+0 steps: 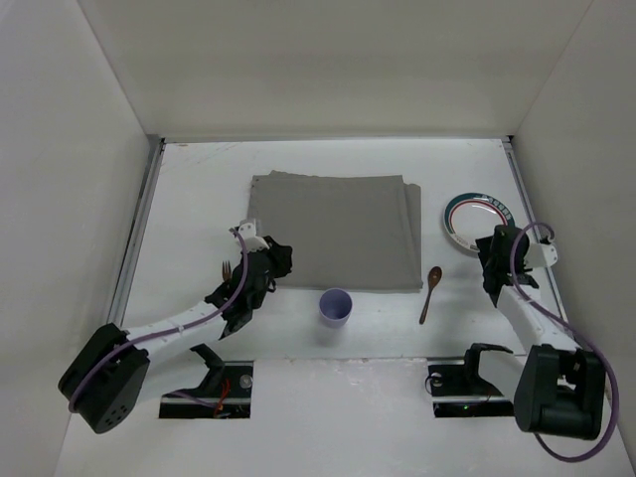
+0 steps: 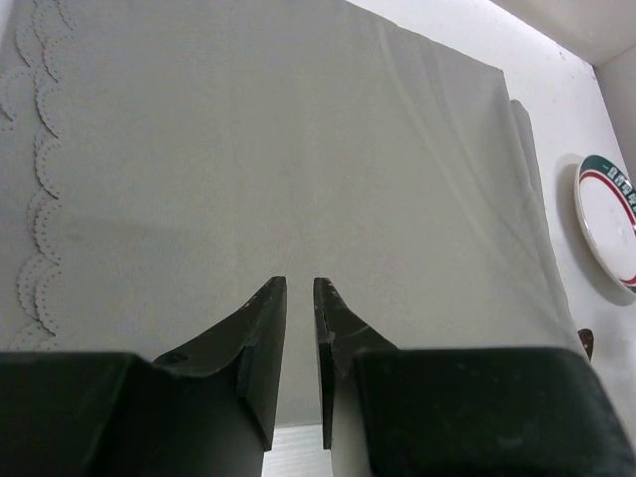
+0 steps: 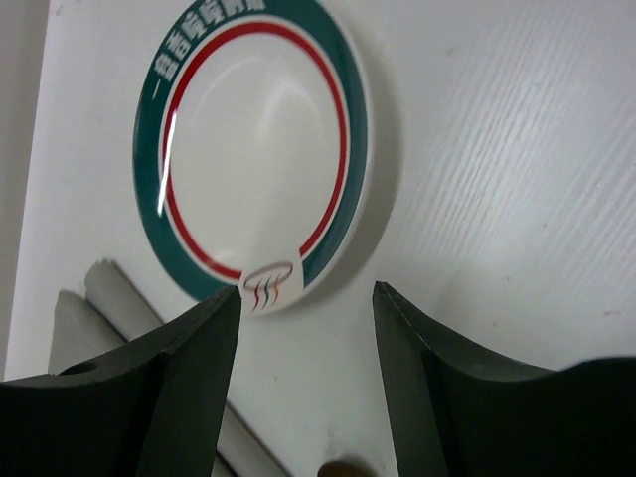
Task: Set the dinner table for one person
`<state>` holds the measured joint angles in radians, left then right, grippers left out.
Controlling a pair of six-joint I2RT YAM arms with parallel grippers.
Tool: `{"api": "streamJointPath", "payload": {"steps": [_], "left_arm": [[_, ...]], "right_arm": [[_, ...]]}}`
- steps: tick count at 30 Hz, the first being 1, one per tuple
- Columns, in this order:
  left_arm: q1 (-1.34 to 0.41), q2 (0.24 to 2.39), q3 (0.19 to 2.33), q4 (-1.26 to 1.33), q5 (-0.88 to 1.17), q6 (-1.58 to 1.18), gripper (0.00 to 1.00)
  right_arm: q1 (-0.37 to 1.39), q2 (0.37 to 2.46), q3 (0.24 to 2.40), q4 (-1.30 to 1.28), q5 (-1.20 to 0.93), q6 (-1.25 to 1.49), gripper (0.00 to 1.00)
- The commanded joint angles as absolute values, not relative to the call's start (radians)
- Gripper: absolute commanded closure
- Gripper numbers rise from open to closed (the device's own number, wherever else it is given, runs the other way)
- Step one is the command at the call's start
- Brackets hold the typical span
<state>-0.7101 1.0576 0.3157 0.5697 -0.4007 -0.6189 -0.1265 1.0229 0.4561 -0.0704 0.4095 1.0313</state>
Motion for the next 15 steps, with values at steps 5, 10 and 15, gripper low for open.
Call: {"api": "streamJointPath", "payload": {"steps": [5, 10, 15], "left_arm": [[-0.690, 1.108, 0.310, 0.664, -0.345, -0.663, 0.82], [-0.685, 1.106, 0.304, 0.673, -0.337, -0.667, 0.81], [-0.673, 1.120, 0.302, 0.680, -0.337, -0.672, 0.81]], "right_arm": [[-0.254, 1.222, 0.460, 0.169, 0.261, 1.101, 0.39], [-0.303, 1.351, 0.477, 0.244, 0.195, 1.115, 0.44], [-0.340, 1.411, 0.471, 0.308, 0.161, 1.129, 0.51]]}}
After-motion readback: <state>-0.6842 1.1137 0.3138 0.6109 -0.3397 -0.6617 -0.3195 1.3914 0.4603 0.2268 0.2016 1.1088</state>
